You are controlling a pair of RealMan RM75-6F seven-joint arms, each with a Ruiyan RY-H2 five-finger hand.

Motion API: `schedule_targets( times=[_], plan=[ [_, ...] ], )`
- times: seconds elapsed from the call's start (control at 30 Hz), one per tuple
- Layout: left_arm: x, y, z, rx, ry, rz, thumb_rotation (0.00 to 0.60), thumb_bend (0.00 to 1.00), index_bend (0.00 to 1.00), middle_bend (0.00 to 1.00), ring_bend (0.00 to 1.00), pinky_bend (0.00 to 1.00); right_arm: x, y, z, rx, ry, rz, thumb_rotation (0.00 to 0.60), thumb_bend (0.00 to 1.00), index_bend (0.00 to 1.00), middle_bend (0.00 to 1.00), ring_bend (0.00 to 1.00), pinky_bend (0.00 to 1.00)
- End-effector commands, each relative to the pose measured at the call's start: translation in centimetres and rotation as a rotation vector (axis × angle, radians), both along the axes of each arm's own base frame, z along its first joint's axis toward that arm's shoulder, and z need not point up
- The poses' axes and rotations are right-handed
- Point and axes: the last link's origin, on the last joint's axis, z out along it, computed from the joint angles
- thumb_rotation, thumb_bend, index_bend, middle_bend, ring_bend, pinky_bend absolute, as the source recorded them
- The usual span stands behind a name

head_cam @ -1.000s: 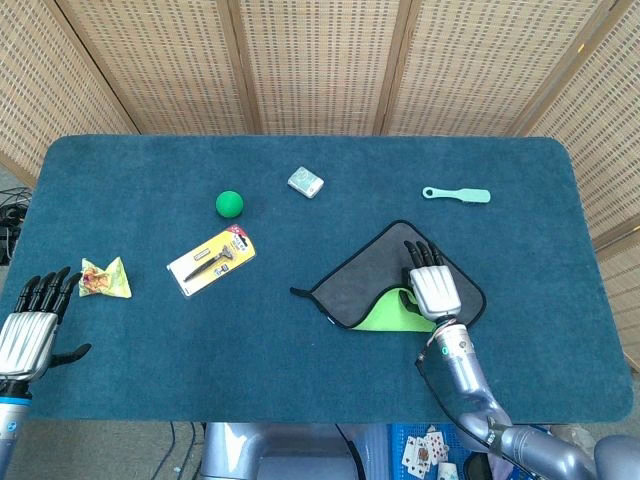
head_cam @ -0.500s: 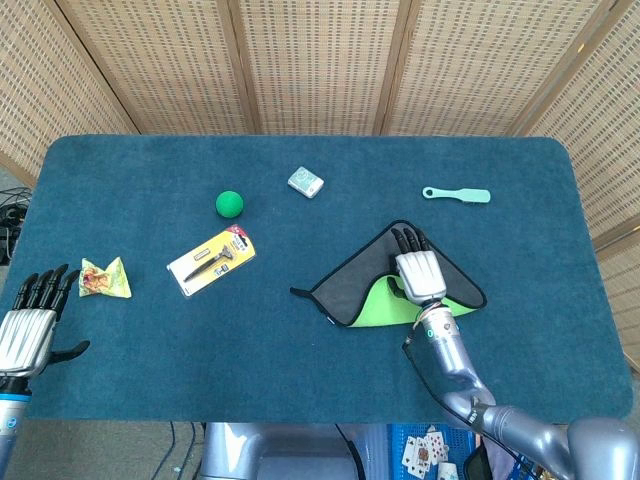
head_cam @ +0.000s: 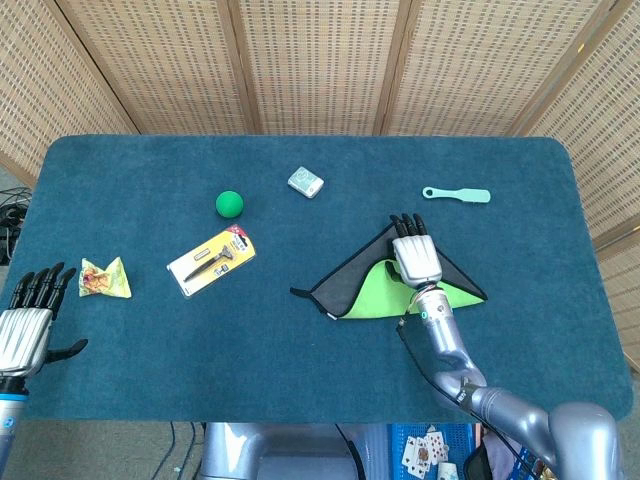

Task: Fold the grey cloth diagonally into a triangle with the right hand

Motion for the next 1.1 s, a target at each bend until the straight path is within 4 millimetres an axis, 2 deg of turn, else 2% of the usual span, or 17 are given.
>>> schedule_targets(
  times=[0.03,0.47,1.1],
  plan=[
    [0.0,0.0,0.0,-0.001,0.000,0.002,0.600,0.11,0.00,0.00,0.00,0.00,0.0,-0.7,0.0,-0.004,0.007,-0.016,0.600,0.54,0.61,0.10,0.00,0.00],
    [-0.1,0.2,-0.2,-0.005,0.004,0.007,0.600,0.11,0.00,0.00,0.00,0.00,-0.6,-2.5,0.5,-0.031,0.020,-0.050,0.600,0.54,0.61,0.11,0.00,0.00],
    [-0.2,0.3,-0.1,0.000,0.004,0.011,0.600,0.11,0.00,0.00,0.00,0.00,-0.7,-3.5,0.4,-0.034,0.039,-0.064,0.600,0.54,0.61,0.11,0.00,0.00]
  ],
)
